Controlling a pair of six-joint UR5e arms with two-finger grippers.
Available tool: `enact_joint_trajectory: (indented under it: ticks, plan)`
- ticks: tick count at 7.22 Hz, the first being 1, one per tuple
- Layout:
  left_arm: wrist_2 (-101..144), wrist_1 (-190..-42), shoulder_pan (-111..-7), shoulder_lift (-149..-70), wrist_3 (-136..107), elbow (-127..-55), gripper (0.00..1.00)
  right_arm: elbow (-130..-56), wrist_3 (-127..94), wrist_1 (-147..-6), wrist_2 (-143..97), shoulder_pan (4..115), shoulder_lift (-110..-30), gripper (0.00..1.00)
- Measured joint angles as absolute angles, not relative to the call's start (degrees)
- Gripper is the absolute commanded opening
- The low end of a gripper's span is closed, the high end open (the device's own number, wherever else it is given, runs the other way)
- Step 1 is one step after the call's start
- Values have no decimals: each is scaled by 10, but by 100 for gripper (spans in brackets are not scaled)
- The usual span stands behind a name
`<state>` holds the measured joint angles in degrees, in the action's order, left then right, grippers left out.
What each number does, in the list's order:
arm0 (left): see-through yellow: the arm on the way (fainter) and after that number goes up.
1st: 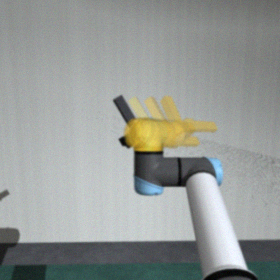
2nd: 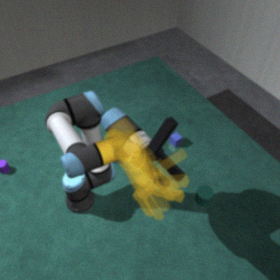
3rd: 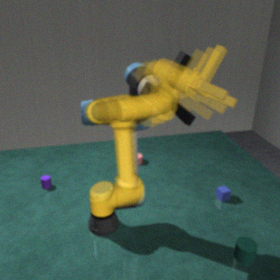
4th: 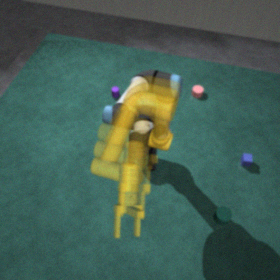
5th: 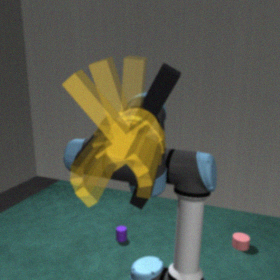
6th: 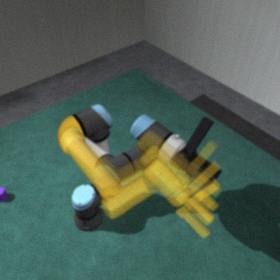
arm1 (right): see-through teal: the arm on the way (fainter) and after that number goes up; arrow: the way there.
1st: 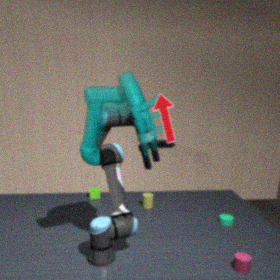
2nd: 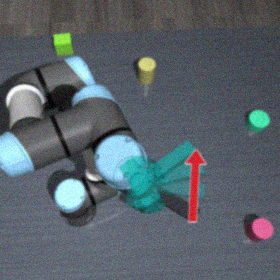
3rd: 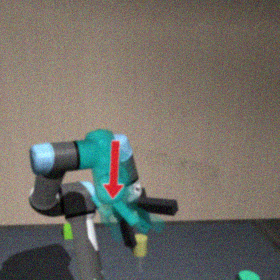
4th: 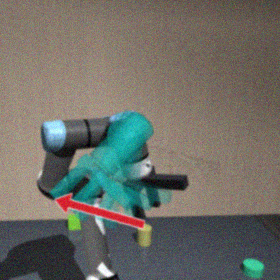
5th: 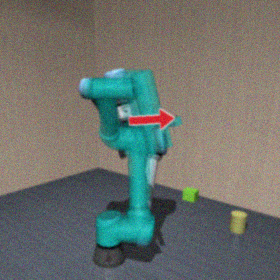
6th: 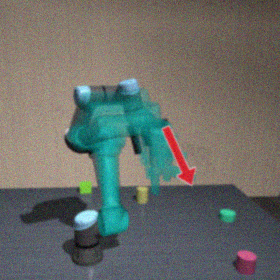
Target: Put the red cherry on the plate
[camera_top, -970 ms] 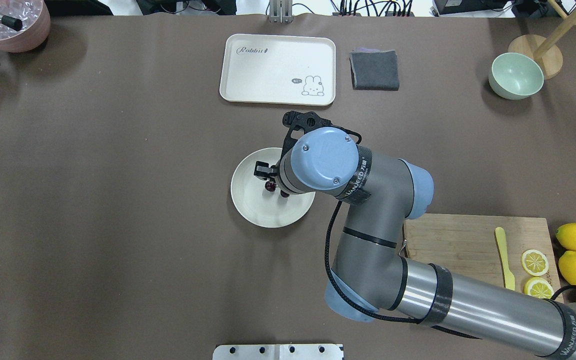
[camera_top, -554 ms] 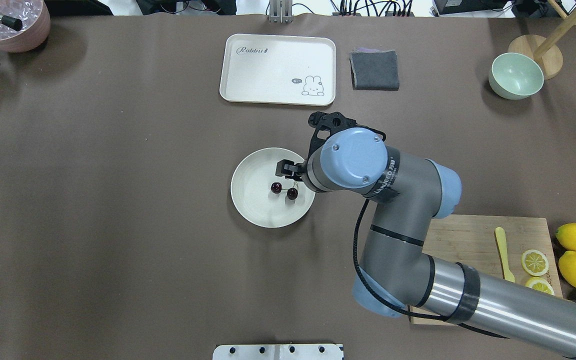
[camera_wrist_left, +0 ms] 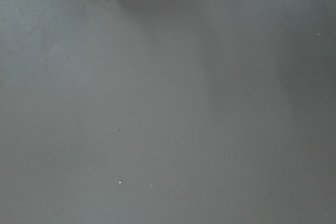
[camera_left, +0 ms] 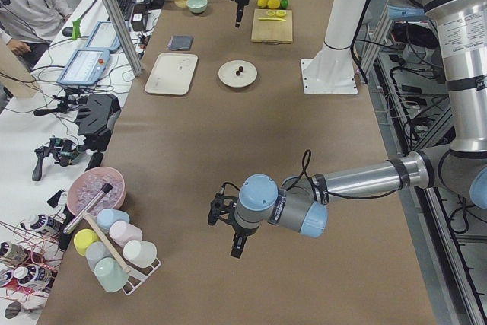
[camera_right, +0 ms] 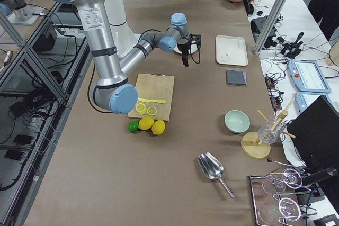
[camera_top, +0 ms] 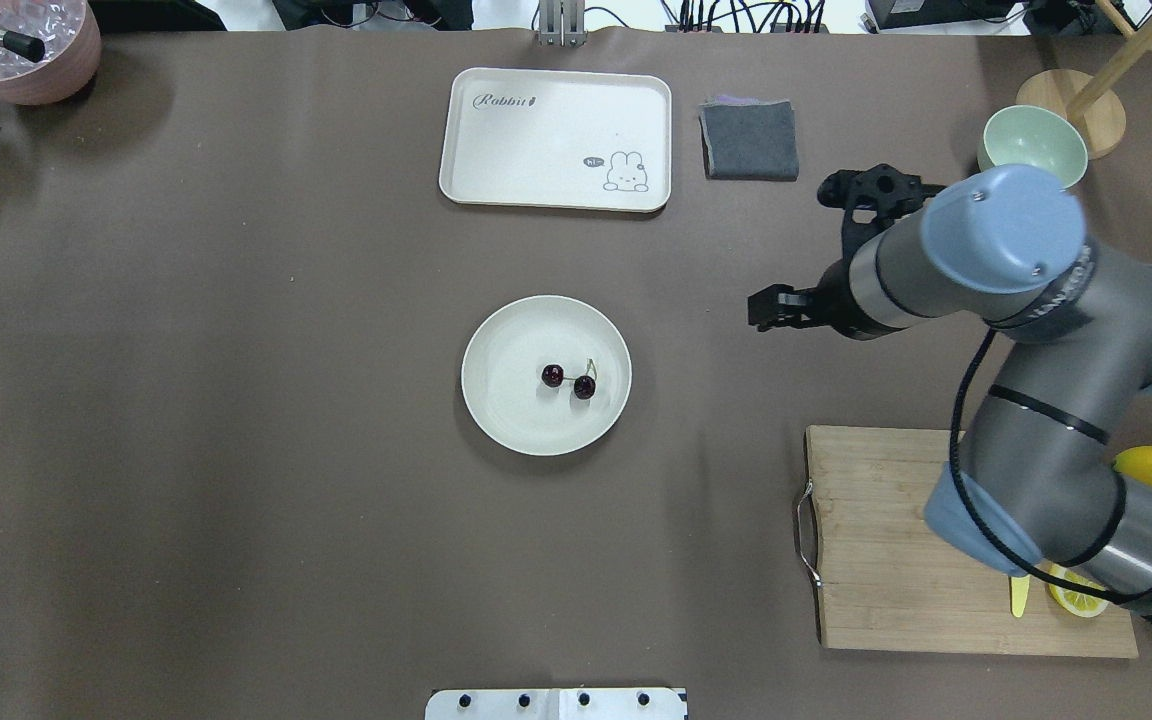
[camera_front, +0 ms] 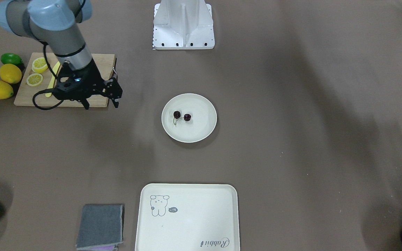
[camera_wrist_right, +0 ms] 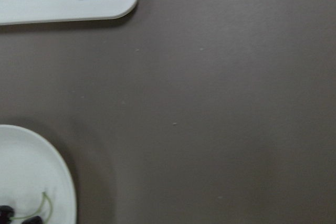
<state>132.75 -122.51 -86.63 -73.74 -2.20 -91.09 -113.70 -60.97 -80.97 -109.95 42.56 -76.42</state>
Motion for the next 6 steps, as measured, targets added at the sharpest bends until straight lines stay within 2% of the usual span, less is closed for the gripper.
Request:
enact_joint_trajectory:
  ticks: [3, 6]
  plan:
    - [1346, -1224, -867, -737, -23, -908, 98, -1171, -431, -811, -1230, 593, -907, 100]
    - [1361, -1220, -867, -737, -25, -899, 98, -1136, -235, -811, -1278, 742, -1025, 100]
